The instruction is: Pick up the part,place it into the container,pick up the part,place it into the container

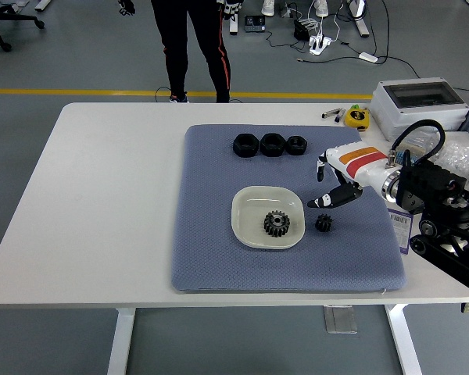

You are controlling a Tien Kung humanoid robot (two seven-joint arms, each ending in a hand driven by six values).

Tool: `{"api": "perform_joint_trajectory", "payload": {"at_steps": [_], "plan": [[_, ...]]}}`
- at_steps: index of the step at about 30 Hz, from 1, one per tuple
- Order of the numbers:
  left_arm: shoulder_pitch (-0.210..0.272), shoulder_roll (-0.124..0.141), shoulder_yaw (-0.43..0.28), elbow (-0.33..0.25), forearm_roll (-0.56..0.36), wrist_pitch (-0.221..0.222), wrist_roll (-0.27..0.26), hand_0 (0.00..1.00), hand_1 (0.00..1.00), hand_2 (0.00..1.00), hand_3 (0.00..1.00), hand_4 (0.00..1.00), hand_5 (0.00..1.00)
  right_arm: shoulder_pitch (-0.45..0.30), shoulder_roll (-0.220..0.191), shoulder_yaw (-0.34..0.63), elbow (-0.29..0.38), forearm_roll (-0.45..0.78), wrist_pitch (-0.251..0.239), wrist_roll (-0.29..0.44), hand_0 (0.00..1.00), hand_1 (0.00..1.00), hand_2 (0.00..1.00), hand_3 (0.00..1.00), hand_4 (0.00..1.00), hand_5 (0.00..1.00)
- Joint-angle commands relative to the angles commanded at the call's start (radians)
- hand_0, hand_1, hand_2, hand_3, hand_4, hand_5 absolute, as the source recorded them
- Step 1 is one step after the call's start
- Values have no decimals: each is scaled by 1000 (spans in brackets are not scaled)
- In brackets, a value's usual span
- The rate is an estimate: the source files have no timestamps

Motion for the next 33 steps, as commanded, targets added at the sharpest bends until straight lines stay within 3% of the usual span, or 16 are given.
{"api": "perform_joint_trajectory", "payload": {"at_steps": [3, 4, 9, 10, 15, 16, 21, 22, 25, 33], "plan": [[0, -3, -1, 0, 3, 0, 1, 649, 632, 683, 614, 615, 656, -31, -9, 14, -4, 2, -46, 18, 55, 74, 200, 500, 998, 538], [0, -3, -2, 0, 4, 0, 1, 643, 631, 682, 613, 613, 658, -34, -9, 15, -6, 2, -51, 20, 203, 265, 442, 575, 998, 536], [-3, -5, -4, 0, 14, -1, 3, 643, 631, 682, 613, 613, 658, -51, -7, 25, -25, -9, -90, 35, 203, 265, 442, 575, 998, 536], [-3, -5, -5, 0, 16, -1, 2, 641, 631, 680, 614, 613, 658, -52, -7, 26, -26, -12, -91, 36, 268, 350, 520, 614, 998, 532], [-3, -5, -2, 0, 8, 1, -1, 641, 631, 680, 614, 613, 658, -68, -15, 21, -25, -23, -93, 44, 268, 350, 520, 614, 998, 532], [-3, -6, -1, 0, 7, 1, -1, 641, 630, 679, 614, 613, 658, -73, -14, 19, -27, -23, -94, 47, 338, 463, 601, 620, 998, 522], [-1, -5, -2, 0, 9, -2, -1, 641, 630, 679, 614, 613, 658, -96, -3, 12, -39, -34, -127, 65, 338, 463, 601, 620, 998, 522], [-1, -5, -2, 0, 10, -3, -1, 641, 630, 680, 612, 612, 657, -98, -1, 9, -40, -37, -135, 68, 384, 513, 629, 596, 998, 448], [1, -5, -4, 0, 14, -5, 1, 641, 630, 680, 612, 612, 657, -106, 8, -5, -50, -42, -167, 82, 384, 513, 629, 596, 998, 448], [5, -6, -8, -2, 24, -7, 5, 641, 629, 678, 613, 613, 658, -105, 48, -34, -95, -21, -160, 88, 414, 543, 644, 594, 998, 416]]}}
